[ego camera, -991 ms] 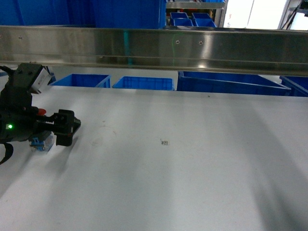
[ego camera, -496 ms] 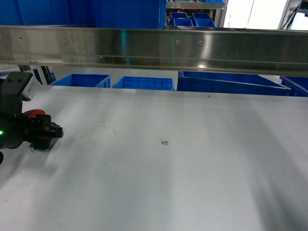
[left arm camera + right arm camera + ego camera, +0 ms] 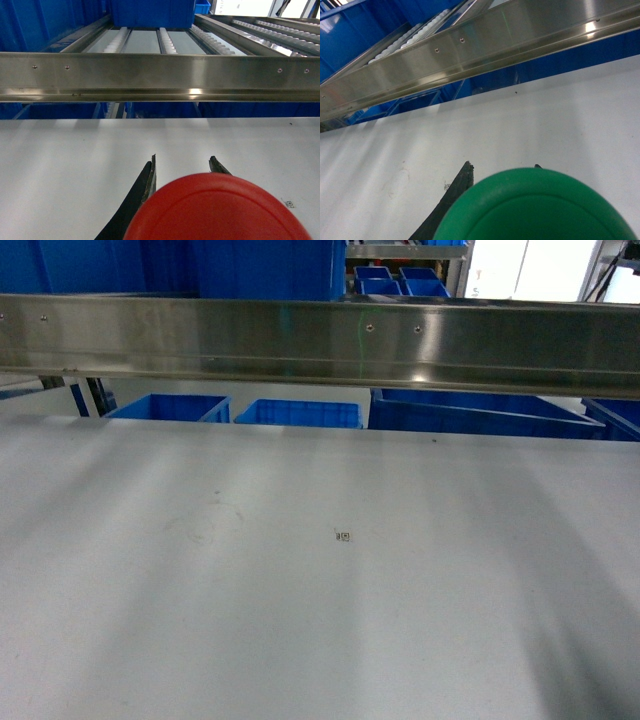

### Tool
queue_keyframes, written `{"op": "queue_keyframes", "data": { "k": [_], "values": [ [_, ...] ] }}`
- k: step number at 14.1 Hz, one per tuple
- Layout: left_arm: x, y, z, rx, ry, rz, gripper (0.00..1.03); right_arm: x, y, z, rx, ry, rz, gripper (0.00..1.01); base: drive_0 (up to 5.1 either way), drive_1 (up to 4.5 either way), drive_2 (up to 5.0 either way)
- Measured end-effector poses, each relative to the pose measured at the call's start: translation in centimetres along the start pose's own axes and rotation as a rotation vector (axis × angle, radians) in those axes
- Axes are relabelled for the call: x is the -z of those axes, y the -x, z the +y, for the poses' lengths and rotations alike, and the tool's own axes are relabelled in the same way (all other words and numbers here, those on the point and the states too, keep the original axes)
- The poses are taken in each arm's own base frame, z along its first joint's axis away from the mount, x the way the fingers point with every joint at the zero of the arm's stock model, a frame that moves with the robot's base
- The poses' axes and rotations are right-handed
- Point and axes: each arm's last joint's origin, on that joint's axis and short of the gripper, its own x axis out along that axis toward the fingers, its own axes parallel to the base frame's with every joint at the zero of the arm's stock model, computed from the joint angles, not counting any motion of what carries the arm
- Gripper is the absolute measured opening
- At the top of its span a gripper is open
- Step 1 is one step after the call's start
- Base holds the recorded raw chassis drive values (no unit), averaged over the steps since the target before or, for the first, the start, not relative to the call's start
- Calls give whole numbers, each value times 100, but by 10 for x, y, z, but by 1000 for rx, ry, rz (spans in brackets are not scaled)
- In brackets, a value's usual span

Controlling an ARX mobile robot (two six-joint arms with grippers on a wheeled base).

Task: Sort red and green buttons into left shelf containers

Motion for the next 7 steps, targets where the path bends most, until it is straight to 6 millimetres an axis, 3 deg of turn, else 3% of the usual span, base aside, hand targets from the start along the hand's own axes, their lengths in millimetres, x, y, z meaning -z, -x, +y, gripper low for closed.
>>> {"op": "queue_keyframes", "data": {
  "k": [7],
  "values": [
    [7, -5, 5, -12, 6, 36, 27, 0, 0, 0, 1, 0, 0, 27, 0, 0, 0]
  ]
}}
